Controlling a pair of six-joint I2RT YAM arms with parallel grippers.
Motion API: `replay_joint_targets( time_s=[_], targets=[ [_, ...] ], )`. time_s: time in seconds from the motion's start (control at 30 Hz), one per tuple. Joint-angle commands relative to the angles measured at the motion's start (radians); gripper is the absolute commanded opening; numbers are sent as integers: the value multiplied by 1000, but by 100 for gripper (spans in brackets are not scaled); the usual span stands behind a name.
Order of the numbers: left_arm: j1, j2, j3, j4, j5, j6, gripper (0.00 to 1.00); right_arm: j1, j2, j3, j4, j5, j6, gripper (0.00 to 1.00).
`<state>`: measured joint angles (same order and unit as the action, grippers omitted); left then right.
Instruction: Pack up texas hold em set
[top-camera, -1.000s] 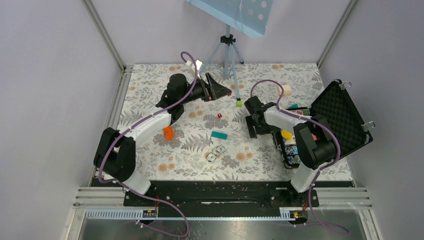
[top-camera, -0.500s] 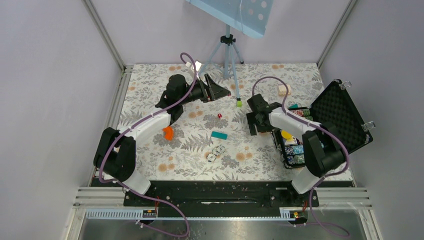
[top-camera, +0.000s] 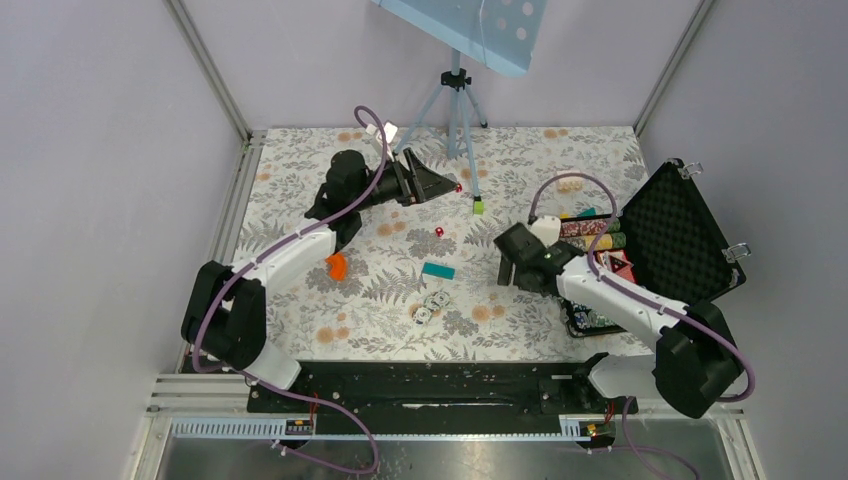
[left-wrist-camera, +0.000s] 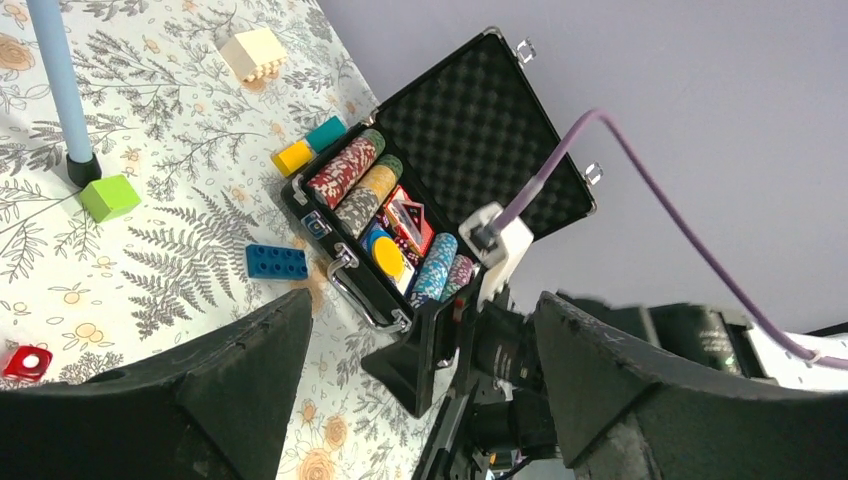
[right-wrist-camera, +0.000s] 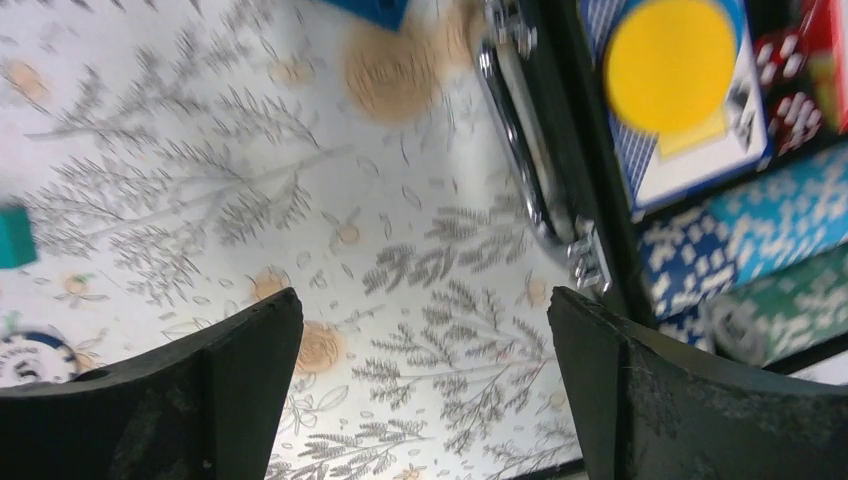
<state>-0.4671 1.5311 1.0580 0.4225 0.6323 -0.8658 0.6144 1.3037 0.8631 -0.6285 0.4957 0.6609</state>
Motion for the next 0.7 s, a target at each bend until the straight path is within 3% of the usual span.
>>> replay_joint_targets(
  time_s=[0.0,0.2,0.67],
  targets=[
    [5,-54,-25,76,38,-8,81,103,-38,-85,-79,143,333,100],
    [5,-75,-58,103,41,-21,81,154,-52,-180,-66,264,466,100],
    [6,-67,-70,121,55,-45,81,157,46,-297,165,410,492,100]
  ],
)
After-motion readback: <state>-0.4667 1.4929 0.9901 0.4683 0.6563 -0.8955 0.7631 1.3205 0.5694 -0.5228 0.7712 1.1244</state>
